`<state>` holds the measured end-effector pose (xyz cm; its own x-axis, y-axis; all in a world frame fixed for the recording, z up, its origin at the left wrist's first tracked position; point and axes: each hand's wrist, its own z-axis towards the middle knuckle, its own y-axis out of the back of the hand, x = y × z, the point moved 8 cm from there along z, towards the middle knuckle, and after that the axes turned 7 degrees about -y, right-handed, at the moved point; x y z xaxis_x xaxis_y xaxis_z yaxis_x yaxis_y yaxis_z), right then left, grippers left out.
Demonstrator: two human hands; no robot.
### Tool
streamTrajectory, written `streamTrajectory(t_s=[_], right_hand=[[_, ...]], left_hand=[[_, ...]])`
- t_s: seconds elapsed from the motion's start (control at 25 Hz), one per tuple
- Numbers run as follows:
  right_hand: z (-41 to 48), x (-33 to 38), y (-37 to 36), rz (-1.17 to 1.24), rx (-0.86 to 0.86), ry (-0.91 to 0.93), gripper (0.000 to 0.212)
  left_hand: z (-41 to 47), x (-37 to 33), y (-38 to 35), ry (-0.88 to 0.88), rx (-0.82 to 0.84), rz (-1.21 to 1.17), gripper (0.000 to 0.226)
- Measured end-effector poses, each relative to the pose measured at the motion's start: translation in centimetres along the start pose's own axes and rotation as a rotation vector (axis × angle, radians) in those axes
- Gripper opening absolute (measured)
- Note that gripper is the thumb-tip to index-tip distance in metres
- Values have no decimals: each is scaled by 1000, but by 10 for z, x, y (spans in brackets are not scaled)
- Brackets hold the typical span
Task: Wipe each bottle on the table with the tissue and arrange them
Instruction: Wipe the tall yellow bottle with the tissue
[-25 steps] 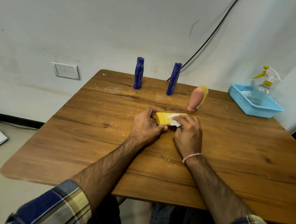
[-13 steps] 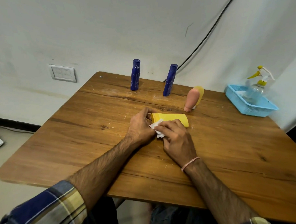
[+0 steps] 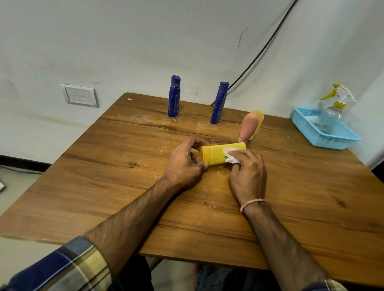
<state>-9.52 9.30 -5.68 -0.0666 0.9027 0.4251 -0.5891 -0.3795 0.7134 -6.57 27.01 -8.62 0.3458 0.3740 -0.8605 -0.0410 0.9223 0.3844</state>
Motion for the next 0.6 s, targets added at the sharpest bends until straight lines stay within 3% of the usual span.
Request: streamTrajectory(t_s=[0.12,0.28,0.48,0.6], right_hand=[[-14,20,1,61,15,224,41],[-1,-21,24,164,-135,-44,37],[-4,-37,31,115,-121,-56,38],[-6,-36,30,105,-86,-28,37]], left_hand=[[1,-1,3,4,-30,16,48],[0,-1,5,35,-9,79,33],[-1,-3,-7,29,175,112,50],[-7,-3,-10,-50,290,351,76]])
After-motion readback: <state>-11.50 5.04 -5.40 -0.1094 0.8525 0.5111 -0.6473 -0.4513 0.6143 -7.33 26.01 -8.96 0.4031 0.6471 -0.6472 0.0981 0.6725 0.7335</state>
